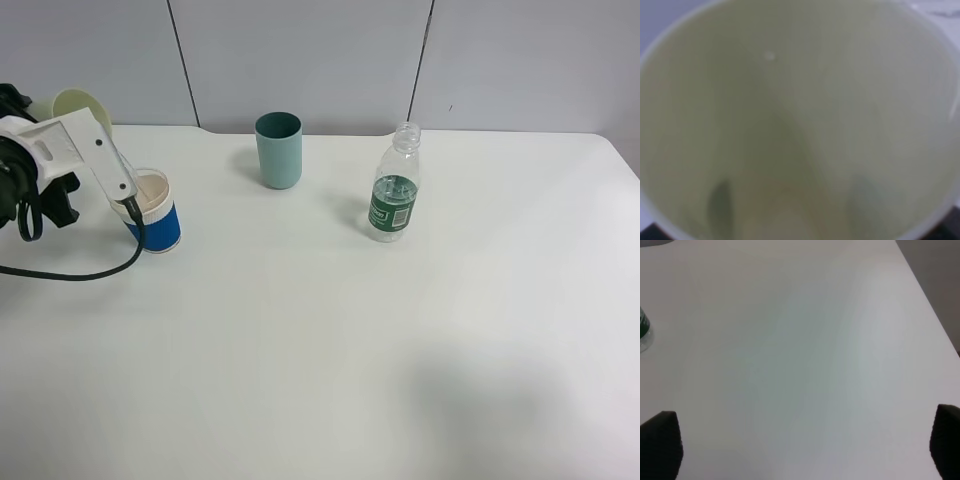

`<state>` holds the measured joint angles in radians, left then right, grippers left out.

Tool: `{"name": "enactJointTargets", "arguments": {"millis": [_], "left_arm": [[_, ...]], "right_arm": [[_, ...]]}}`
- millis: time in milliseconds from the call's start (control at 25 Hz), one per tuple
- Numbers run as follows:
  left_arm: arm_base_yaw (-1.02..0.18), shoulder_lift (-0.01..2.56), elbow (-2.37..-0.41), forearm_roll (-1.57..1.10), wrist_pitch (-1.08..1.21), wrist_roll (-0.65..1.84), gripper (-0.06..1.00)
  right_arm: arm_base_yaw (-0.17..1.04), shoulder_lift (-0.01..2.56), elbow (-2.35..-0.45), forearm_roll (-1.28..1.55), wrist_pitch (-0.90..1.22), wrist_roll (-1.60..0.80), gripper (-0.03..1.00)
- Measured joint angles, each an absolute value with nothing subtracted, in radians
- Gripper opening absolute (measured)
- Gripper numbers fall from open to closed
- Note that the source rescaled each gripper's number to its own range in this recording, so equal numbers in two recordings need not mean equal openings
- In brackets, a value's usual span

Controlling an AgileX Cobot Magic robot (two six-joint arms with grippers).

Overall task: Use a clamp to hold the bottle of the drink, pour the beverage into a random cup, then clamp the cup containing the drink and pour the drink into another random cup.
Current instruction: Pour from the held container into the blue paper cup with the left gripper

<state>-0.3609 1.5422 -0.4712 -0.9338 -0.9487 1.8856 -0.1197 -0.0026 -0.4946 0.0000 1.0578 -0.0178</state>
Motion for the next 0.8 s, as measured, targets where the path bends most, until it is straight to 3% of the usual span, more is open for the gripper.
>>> {"name": "enactJointTargets", "arguments": {"millis": [800], "left_arm": [[-0.361,1.542,-0.472,-0.912,-1.009,2.001,0.02]], "right_arm": [[-0.120,-0.003,-0.495,0.000,1.058,-0.018,1.00]]}}
